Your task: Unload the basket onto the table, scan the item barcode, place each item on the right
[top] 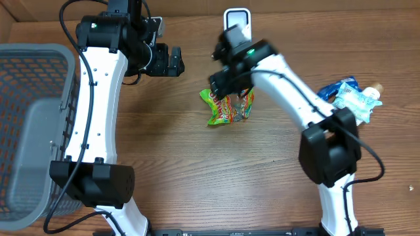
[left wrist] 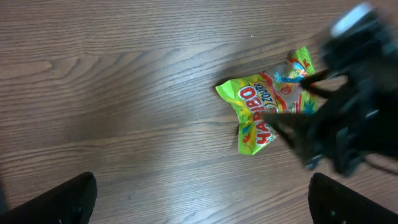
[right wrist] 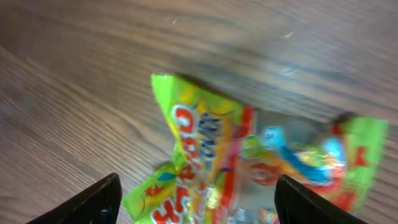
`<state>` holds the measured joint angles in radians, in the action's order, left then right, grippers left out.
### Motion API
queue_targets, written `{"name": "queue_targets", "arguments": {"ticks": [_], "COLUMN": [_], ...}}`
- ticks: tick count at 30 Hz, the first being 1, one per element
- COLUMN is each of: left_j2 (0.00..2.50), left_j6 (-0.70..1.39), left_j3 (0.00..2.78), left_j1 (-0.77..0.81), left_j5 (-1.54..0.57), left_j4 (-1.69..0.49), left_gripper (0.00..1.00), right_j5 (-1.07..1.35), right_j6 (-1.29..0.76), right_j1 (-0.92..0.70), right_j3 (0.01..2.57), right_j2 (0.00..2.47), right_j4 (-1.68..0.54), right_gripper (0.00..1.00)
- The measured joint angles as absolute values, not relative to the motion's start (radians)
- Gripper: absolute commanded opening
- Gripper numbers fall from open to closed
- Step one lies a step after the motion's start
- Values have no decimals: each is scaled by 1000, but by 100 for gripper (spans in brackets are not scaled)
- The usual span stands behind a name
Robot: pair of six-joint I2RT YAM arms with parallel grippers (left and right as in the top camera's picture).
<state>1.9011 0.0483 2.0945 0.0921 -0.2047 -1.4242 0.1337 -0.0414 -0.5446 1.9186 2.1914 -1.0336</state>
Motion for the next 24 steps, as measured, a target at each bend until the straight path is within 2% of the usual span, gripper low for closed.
{"name": "queue_targets", "arguments": {"ticks": [5,15,24], "left_j2": [1901,1901,1901], "left_j6": [48,48,48], "left_j3": [2094,2094,2094], "left_j1": [92,92,92], "left_j5": [-205,-205,-205], "left_j4": [-1424,-1424,-1425], "left_gripper": [100,100,100], "right_j5": [39,-16,-55], "right_j6": [9,187,251], "right_j1": [-561,-572,-627], "right_j3": [1843,1796,1796], "right_j2": [2191,2204,2278], "right_j4": [-979,-969,-968], "right_gripper": [88,90,79]}}
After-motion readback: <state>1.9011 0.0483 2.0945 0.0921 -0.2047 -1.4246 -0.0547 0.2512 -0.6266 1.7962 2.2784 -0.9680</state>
